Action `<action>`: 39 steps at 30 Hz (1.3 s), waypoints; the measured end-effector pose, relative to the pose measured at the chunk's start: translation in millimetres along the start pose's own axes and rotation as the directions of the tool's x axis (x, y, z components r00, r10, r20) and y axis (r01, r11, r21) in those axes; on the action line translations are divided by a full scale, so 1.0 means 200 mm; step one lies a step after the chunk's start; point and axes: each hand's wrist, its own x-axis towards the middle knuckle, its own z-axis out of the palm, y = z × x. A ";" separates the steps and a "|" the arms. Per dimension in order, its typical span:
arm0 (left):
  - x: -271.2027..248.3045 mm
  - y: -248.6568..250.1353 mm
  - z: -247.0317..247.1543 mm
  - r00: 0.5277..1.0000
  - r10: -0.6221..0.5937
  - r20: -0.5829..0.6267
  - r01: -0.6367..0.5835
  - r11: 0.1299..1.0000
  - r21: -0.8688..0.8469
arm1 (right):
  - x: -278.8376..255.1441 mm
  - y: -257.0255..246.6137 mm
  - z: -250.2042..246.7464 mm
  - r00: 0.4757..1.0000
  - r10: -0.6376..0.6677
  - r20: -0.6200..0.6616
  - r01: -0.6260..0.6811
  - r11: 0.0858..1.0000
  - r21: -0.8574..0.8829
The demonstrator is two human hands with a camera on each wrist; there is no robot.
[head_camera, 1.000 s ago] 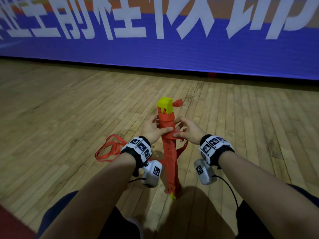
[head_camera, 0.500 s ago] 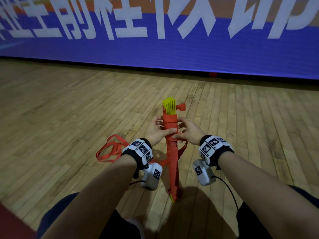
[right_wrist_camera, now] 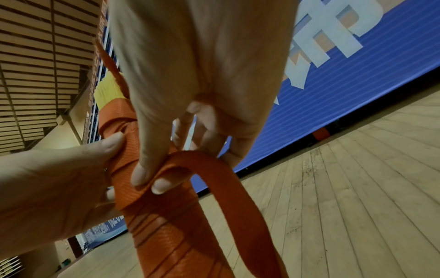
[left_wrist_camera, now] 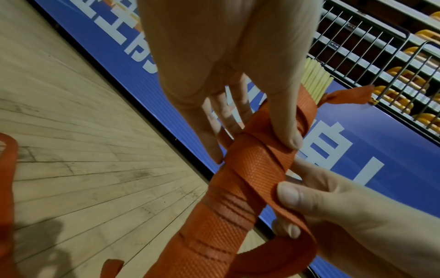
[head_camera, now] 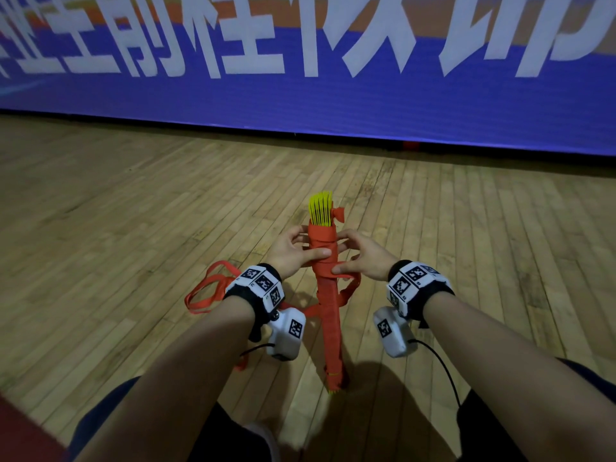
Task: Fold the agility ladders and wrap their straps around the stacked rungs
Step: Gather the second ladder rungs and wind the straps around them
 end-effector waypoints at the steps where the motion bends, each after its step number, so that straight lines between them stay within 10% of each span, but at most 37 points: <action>1: -0.01 0.00 -0.01 1.000 0.001 0.021 0.000 1.000 -0.012 | 0.00 0.01 0.00 1.000 0.007 0.009 -0.007 1.000 0.006; 18: 0.02 -0.04 0.00 0.992 -0.009 -0.126 0.008 1.000 -0.010 | 0.00 -0.02 0.04 0.999 0.018 0.028 -0.017 0.999 -0.038; 26: 0.00 -0.03 -0.05 0.998 -0.054 0.039 0.056 0.997 -0.051 | 0.02 0.01 0.05 0.999 -0.012 -0.040 0.007 0.992 -0.126; 39: 0.01 -0.08 -0.02 0.974 0.080 -0.212 -0.037 0.979 0.199 | 0.02 -0.01 0.10 0.997 0.033 -0.074 -0.043 0.990 -0.135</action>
